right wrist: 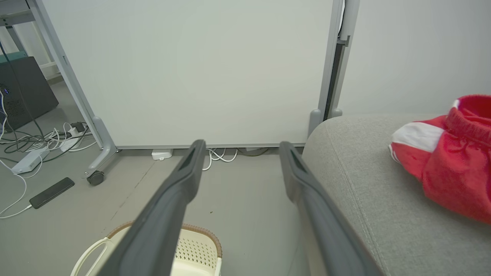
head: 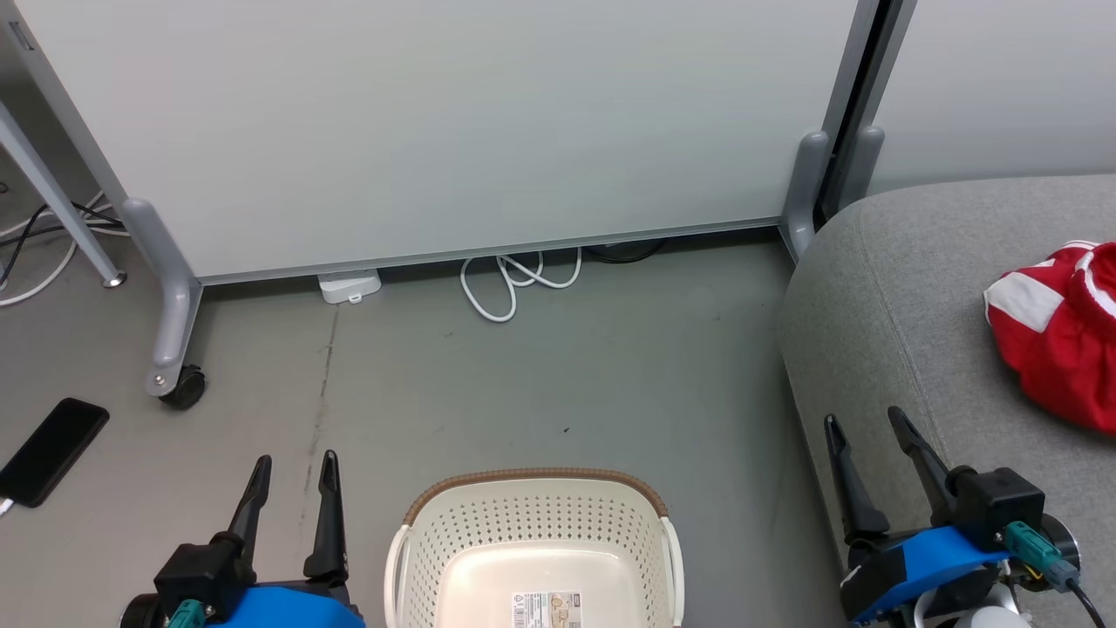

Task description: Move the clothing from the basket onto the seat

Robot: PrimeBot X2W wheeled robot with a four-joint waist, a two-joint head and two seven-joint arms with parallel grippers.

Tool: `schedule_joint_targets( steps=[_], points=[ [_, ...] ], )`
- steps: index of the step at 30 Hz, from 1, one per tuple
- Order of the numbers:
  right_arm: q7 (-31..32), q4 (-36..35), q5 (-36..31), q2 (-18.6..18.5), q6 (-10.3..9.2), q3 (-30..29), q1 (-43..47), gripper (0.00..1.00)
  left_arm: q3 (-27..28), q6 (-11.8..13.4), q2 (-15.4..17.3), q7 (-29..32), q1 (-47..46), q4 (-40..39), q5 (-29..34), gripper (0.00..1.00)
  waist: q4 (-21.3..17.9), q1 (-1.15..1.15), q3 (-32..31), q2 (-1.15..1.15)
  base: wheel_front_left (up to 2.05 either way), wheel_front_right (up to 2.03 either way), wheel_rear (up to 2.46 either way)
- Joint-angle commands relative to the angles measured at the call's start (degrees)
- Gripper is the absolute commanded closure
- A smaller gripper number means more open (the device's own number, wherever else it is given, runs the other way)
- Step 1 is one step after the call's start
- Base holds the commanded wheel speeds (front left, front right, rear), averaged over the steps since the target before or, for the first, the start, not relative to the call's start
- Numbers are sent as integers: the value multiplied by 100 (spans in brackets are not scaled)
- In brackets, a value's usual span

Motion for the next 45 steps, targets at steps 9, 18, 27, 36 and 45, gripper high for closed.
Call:
schedule_joint_targets(
  steps=[9,18,27,36,45],
  points=[
    [60,326,186,8,0,-4,82,100,3,1,-70,86,147,287,-182,100,-28,0,8,0,0,0,0],
    [246,278,1243,7,0,-75,47,100,117,-1,-83,347,45,206,-1151,100,-33,0,2,0,0,0,0],
    [386,232,2086,7,0,-125,23,100,202,-2,-93,551,-36,142,-1925,100,-38,0,-2,0,0,0,0],
    [536,196,2946,6,0,-183,-13,100,291,-3,-104,759,-121,77,-2718,100,-43,0,-8,0,0,0,0],
    [676,165,3723,6,1,-238,-47,100,372,-5,-113,951,-196,18,-3434,100,-48,0,-13,0,0,0,0]
  ],
)
